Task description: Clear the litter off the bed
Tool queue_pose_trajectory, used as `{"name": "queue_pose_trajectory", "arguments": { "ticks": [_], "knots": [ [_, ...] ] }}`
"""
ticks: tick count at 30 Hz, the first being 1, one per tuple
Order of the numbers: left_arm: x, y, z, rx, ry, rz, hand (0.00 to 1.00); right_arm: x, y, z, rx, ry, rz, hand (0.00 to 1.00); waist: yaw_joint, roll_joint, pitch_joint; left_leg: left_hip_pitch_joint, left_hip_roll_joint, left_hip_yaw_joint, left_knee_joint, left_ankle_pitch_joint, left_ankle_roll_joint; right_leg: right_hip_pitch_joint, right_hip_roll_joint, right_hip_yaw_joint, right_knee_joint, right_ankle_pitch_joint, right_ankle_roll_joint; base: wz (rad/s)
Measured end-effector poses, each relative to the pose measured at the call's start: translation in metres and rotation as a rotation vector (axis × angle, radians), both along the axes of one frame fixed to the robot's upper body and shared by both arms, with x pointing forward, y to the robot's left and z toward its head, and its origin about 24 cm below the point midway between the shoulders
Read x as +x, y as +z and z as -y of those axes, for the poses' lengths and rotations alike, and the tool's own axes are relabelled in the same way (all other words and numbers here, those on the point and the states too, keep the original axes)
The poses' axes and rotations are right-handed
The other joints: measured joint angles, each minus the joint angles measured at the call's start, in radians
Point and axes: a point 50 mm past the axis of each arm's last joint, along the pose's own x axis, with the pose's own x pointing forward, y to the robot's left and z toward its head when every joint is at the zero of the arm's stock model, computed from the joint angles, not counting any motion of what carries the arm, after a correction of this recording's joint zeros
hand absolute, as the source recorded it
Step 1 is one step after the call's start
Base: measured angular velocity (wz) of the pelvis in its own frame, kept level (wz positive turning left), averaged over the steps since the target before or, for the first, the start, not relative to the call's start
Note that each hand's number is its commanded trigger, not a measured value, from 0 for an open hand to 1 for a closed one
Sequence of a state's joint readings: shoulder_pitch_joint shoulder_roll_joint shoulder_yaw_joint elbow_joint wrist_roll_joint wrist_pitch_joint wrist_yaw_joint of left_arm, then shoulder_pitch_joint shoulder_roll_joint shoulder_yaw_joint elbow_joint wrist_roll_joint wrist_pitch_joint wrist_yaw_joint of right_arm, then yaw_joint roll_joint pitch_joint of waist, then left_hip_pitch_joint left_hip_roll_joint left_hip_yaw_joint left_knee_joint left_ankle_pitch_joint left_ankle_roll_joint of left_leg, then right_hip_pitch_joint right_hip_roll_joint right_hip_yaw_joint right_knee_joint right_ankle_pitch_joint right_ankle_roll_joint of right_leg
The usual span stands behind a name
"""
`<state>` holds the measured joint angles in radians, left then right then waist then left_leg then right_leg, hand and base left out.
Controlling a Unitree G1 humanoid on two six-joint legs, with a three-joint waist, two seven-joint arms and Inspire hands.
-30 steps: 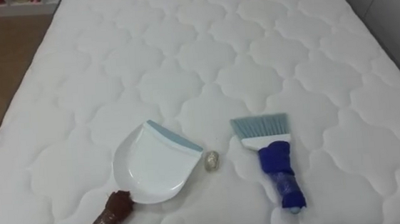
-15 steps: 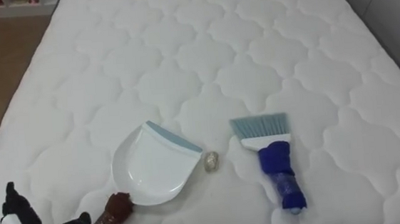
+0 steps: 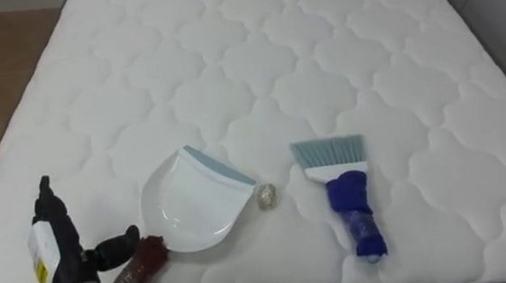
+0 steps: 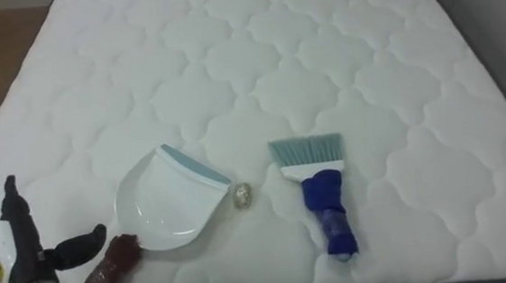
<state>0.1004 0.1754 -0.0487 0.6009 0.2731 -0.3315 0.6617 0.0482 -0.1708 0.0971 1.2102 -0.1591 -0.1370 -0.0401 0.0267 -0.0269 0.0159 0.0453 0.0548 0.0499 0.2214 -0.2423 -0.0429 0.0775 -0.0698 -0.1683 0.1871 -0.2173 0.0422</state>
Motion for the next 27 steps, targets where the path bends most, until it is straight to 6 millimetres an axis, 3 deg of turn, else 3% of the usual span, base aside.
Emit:
{"name": "queue_pose_trajectory", "arguments": {
  "ticks": [8,10,12,13,14,15,16,18,20,22,27],
  "knots": [
    [-0.003,-0.018,0.012,-0.047,-0.082,-0.116,0.0,0.012,0.001,-0.005,-0.001,0.05,0.012,0.0,-0.022,-0.001,-0.0026,-0.047,0.0,-0.012,0.001,0.0,0.0,-0.045,0.0,-0.011,0.001,0.001,-0.001,0.01],
    [-0.003,-0.022,0.01,-0.045,-0.081,-0.142,0.0,0.013,0.002,-0.005,-0.002,0.056,0.013,0.0,-0.023,-0.002,-0.003,-0.051,0.0,-0.039,0.001,0.0,0.0,-0.056,0.001,-0.013,0.01,0.001,-0.001,-0.11],
    [-0.002,-0.026,0.01,-0.044,-0.086,-0.172,0.0,0.019,0.003,-0.002,-0.013,0.06,0.024,0.0,-0.017,0.008,-0.0006,-0.048,0.006,-0.134,0.0,0.002,0.001,-0.114,0.005,-0.042,0.103,-0.002,-0.004,-0.43],
    [-0.003,-0.028,0.009,-0.043,-0.085,-0.183,0.0,0.024,0.005,0.001,-0.035,0.076,0.029,0.0,-0.007,0.026,0.0113,-0.042,0.034,-0.226,-0.001,0.003,0.002,-0.194,0.03,-0.041,0.178,-0.026,-0.032,-1.11],
    [-0.003,-0.028,0.0,-0.03,-0.059,-0.195,0.0,0.042,0.009,-0.004,-0.053,0.121,0.068,0.0,0.0,0.019,0.0133,-0.076,0.044,-0.236,0.021,0.002,0.0,-0.258,0.078,0.004,0.067,0.014,-0.091,-1.06],
    [-0.001,-0.028,-0.006,-0.019,-0.046,-0.2,0.0,0.051,0.012,-0.006,-0.067,0.149,0.096,0.0,-0.012,0.012,0.0181,-0.107,0.04,-0.229,0.048,-0.005,-0.012,-0.276,0.081,-0.012,0.046,0.117,-0.111,-0.2],
    [0.005,-0.031,-0.001,-0.039,-0.06,-0.225,0.0,0.051,0.012,-0.004,-0.092,0.153,0.1,0.0,-0.05,0.023,0.0173,-0.149,0.037,-0.2,0.087,-0.011,-0.026,-0.278,0.07,-0.064,0.053,0.122,-0.106,0.55],
    [0.021,-0.025,0.009,-0.049,-0.101,-0.191,0.0,0.045,0.009,-0.002,-0.106,0.148,0.062,0.0,-0.048,0.022,0.018,-0.174,0.037,-0.147,0.079,-0.003,-0.023,-0.278,0.07,-0.048,0.059,0.121,-0.106,0.57],
    [0.037,-0.017,0.013,-0.045,-0.122,-0.161,0.0,0.047,0.009,-0.002,-0.107,0.138,0.052,0.0,-0.038,0.021,0.0175,-0.193,0.035,-0.083,0.069,0.004,-0.019,-0.3,0.073,-0.021,0.08,0.112,-0.093,0.25],
    [0.041,-0.016,0.012,-0.029,-0.121,-0.158,0.0,0.051,0.01,-0.001,-0.11,0.124,0.05,0.0,-0.018,0.019,0.0179,-0.205,0.027,-0.076,0.074,0.004,-0.017,-0.322,0.072,-0.024,0.095,0.112,-0.092,-0.13],
    [0.043,-0.015,0.01,-0.018,-0.107,-0.154,0.0,0.064,0.013,-0.006,-0.092,0.12,0.081,0.0,-0.018,0.022,0.0197,-0.276,0.006,-0.071,0.128,0.004,-0.004,-0.379,0.051,-0.024,0.122,0.111,-0.091,-0.02]
  ]
}}
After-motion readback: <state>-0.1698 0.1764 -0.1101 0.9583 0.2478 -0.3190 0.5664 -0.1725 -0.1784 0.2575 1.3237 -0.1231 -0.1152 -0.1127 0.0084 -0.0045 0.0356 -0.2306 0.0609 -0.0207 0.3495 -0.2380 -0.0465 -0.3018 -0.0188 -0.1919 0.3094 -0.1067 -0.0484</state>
